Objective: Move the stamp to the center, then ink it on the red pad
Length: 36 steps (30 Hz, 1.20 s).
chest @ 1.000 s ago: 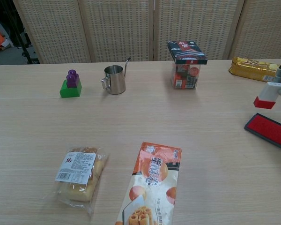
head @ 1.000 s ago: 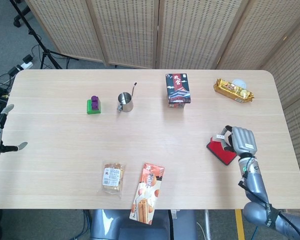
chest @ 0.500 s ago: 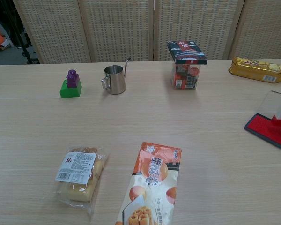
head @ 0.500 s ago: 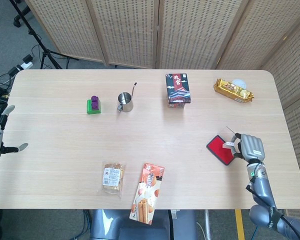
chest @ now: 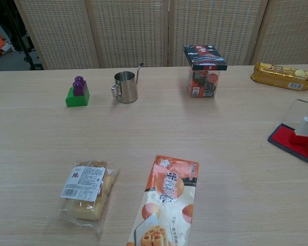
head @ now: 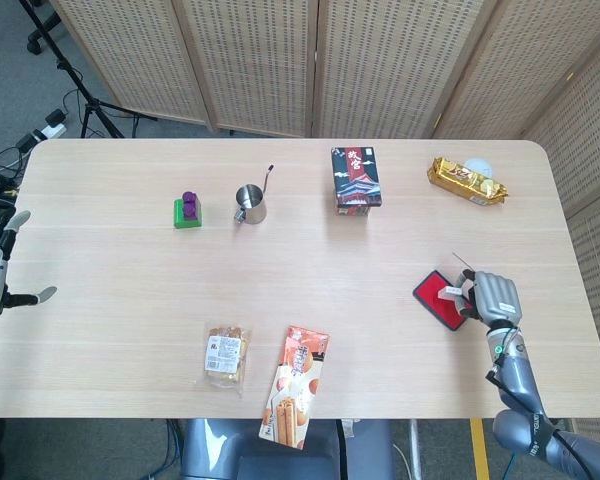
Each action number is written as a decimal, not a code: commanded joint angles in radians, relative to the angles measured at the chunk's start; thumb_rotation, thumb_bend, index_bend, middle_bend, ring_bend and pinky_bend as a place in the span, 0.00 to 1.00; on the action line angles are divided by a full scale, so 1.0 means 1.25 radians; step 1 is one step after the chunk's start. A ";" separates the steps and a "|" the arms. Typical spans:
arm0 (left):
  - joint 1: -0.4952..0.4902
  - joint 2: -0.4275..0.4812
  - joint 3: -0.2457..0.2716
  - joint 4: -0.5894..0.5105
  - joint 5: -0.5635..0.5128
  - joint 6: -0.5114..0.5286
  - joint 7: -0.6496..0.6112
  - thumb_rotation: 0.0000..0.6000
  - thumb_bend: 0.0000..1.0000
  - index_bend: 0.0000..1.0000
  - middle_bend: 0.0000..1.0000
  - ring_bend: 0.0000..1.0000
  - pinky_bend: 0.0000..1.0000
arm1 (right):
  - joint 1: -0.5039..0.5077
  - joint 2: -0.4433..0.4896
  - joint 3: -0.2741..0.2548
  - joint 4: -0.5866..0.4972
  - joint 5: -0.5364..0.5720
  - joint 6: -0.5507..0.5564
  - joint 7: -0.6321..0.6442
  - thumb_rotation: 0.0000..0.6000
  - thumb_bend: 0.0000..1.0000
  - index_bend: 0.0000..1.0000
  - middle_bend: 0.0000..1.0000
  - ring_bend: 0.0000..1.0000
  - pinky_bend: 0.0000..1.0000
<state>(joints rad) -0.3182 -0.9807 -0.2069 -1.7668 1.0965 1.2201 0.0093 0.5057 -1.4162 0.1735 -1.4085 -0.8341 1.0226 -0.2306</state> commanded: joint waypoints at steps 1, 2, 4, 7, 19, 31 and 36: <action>0.000 0.000 0.000 0.000 0.000 -0.002 0.000 1.00 0.00 0.00 0.00 0.00 0.00 | -0.001 -0.010 -0.002 0.016 -0.003 -0.002 -0.004 1.00 0.54 0.58 0.91 0.97 1.00; -0.001 0.000 0.000 0.000 -0.001 -0.003 -0.001 1.00 0.00 0.00 0.00 0.00 0.00 | -0.002 -0.014 -0.002 0.022 -0.004 -0.002 -0.003 1.00 0.54 0.58 0.91 0.97 1.00; -0.001 0.000 0.000 0.000 -0.001 -0.004 0.000 1.00 0.00 0.00 0.00 0.00 0.00 | -0.004 -0.021 -0.001 0.035 -0.004 -0.007 0.001 1.00 0.54 0.58 0.91 0.97 1.00; -0.001 -0.001 0.000 -0.001 -0.001 -0.003 0.001 1.00 0.00 0.00 0.00 0.00 0.00 | -0.008 -0.031 -0.003 0.055 -0.009 -0.015 0.010 1.00 0.54 0.58 0.91 0.97 1.00; -0.001 0.000 0.001 -0.004 -0.002 -0.004 0.002 1.00 0.00 0.00 0.00 0.00 0.00 | -0.016 -0.058 -0.007 0.088 -0.030 -0.030 0.013 1.00 0.54 0.58 0.91 0.97 1.00; 0.004 0.007 0.000 -0.006 0.005 -0.002 -0.014 1.00 0.00 0.00 0.00 0.00 0.00 | -0.022 -0.031 0.022 0.019 -0.053 0.001 0.017 1.00 0.54 0.58 0.92 0.97 1.00; 0.006 0.010 0.000 -0.006 0.009 -0.002 -0.020 1.00 0.00 0.00 0.00 0.00 0.00 | -0.018 0.006 0.048 -0.076 -0.072 0.025 0.020 1.00 0.54 0.58 0.91 0.97 1.00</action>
<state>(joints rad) -0.3109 -0.9688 -0.2064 -1.7742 1.1072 1.2175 -0.0157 0.4802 -1.4349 0.2135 -1.4487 -0.9091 1.0347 -0.2079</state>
